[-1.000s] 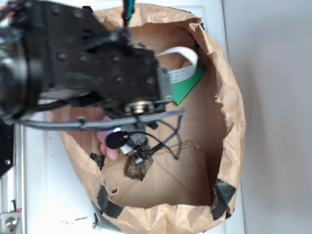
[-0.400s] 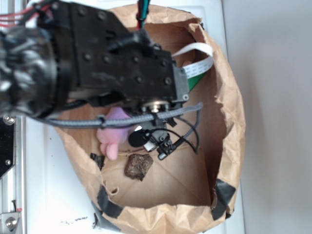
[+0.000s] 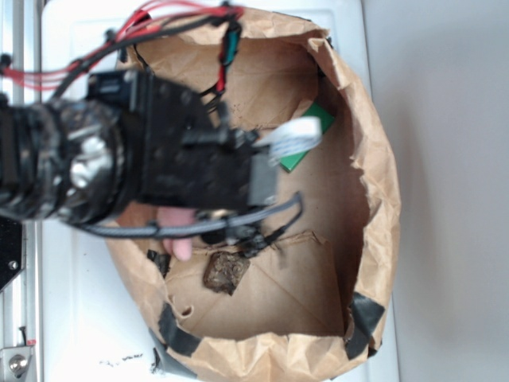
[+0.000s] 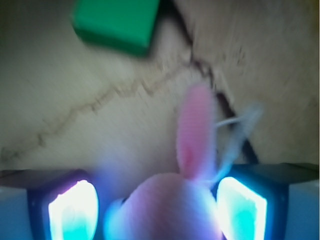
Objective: Grab the pink bunny.
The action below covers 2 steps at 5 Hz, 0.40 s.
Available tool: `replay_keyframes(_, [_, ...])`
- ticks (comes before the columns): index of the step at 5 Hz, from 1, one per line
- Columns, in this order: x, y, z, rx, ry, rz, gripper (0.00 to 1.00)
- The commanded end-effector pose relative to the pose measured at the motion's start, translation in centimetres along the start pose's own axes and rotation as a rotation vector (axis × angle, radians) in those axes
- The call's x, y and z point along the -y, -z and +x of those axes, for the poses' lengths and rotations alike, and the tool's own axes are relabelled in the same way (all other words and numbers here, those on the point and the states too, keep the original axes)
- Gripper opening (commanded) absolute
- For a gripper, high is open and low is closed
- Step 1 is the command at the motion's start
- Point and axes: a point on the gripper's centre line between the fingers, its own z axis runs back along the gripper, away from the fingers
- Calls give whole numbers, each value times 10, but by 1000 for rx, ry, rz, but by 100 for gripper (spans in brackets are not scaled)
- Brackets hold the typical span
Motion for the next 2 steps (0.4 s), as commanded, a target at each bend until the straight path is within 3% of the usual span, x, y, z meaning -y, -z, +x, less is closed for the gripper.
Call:
replay_keyframes(1, [-24,-5,-26,105,142,-20,100])
replay_keyframes(2, [-23,-12,-20,100,116,-32,0])
